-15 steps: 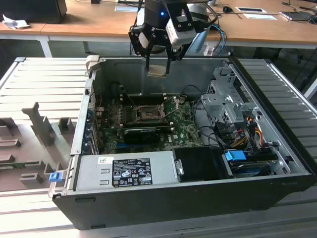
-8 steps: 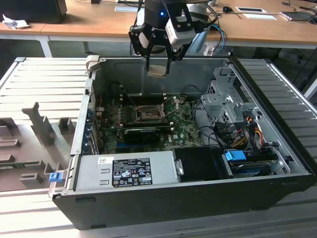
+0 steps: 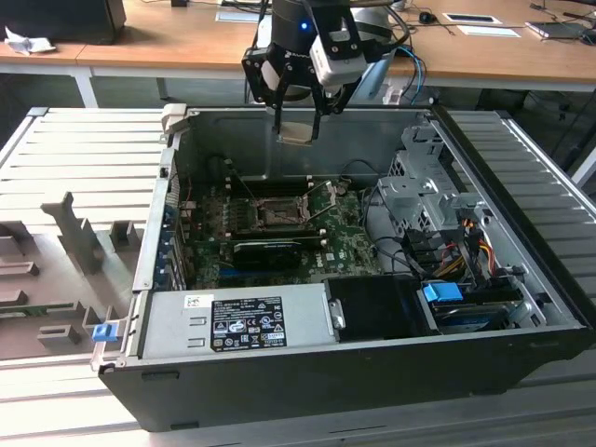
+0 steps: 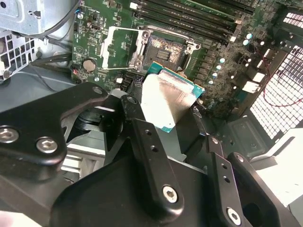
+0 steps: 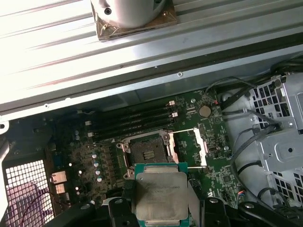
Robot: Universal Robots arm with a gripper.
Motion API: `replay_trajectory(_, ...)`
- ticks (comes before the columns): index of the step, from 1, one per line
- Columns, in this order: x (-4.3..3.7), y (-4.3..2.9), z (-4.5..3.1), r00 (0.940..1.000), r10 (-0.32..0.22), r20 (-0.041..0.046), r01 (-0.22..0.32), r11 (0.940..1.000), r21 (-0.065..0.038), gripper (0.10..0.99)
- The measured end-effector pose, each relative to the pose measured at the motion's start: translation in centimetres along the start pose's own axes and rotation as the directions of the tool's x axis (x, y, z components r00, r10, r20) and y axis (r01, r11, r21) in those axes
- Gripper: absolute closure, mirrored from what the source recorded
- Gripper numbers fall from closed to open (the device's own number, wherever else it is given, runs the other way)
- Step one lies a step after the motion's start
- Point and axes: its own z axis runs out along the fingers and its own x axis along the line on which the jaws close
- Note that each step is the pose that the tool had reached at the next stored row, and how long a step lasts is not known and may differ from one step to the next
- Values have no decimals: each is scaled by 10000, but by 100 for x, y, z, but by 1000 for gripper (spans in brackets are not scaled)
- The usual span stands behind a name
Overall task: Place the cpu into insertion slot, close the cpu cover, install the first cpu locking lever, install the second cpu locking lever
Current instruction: 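Place the cpu into insertion slot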
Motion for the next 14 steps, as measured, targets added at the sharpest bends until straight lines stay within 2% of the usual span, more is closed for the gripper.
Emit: replay_trajectory(14,0,0,5,9995,319,28,-319,9995,-7,557)
